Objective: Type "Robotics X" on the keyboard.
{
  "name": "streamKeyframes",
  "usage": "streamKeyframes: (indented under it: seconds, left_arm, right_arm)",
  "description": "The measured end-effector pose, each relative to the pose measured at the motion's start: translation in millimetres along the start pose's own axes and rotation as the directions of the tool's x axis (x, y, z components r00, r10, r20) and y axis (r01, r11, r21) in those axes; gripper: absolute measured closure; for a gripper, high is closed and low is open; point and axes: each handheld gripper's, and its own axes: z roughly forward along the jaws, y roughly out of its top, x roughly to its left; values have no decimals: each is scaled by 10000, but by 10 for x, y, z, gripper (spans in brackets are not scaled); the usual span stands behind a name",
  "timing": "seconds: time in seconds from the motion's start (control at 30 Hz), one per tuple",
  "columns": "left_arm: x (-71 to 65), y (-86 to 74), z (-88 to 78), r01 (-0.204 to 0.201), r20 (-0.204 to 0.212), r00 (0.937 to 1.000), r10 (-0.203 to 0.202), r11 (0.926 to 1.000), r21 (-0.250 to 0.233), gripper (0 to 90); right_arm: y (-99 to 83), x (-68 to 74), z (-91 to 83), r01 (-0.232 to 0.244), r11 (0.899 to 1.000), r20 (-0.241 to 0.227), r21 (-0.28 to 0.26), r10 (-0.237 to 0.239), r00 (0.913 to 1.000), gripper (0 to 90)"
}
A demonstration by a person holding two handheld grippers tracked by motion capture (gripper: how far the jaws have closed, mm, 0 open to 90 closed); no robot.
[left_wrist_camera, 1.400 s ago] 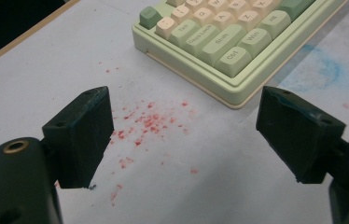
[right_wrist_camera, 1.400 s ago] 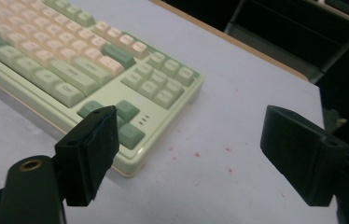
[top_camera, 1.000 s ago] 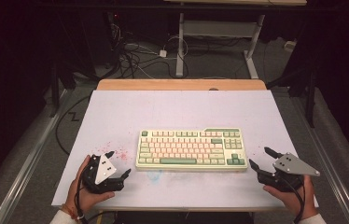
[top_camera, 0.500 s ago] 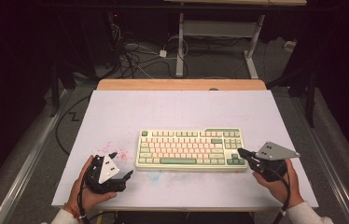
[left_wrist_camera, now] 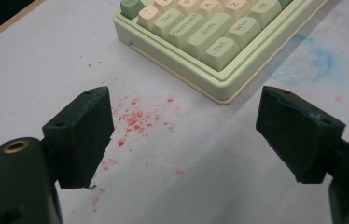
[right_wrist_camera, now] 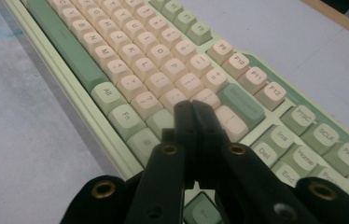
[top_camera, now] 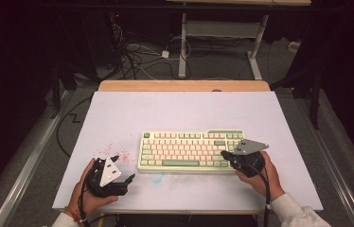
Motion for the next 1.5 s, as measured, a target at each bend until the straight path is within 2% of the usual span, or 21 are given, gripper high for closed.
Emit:
streamKeyframes:
  seconds: [0.43, 0.6, 0.77, 0.87, 0.9, 1.0, 1.1, 1.17, 1.3, 1.33, 1.5]
  left_arm:
    - [-3, 12, 6, -32, 69, 10000, 32, 10000, 79, 180]
    - [1, 38, -15, 91, 181, 9998, -91, 10000, -35, 222]
    - [50, 140, -57, 558, 336, 9980, -541, 9970, -535, 236]
    - [56, 190, -46, 582, 392, 9976, -562, 9970, -510, 249]
    - [44, 237, -41, 456, 611, 9972, -429, 9980, -436, 274]
    - [45, 315, 0, 426, 731, 9965, -410, 9989, -211, 307]
    - [39, 350, 24, 341, 796, 9963, -326, 9993, -180, 368]
    - [39, 408, 63, 143, 771, 9969, -133, 9998, -129, 412]
    - [48, 456, 101, 219, 906, 9957, -210, 9997, -86, 470]
    - [54, 486, 120, 370, 1166, 9925, -355, 9993, -106, 488]
    - [48, 596, 180, 226, 1351, 9906, -219, 9997, -40, 663]
  right_arm:
    - [-12, 12, 188, 54, 9984, -85, 563, -49, 10000, 900]
    - [-40, 19, 212, 39, 9983, -77, 576, -35, 10000, 900]
    - [-49, 19, 211, 54, 9986, -69, 531, -51, 10000, 900]
    - [-51, 24, 210, 60, 9986, -27, 519, -59, 10000, 900]
    - [-52, 25, 210, 45, 9987, -22, 513, -44, 10000, 900]
    - [-53, 27, 210, 39, 9987, -11, 509, -38, 10000, 900]
    - [-56, 32, 209, 2, 9987, 6, 511, -2, 10000, 900]
    - [-55, 33, 209, 13, 9987, 14, 512, -14, 10000, 900]
    - [-56, 38, 207, 33, 9987, 41, 508, -35, 10000, 900]
    - [-57, 37, 205, 51, 9986, 31, 517, -53, 10000, 900]
    - [-59, 37, 206, 83, 9988, 51, 489, -86, 10000, 900]
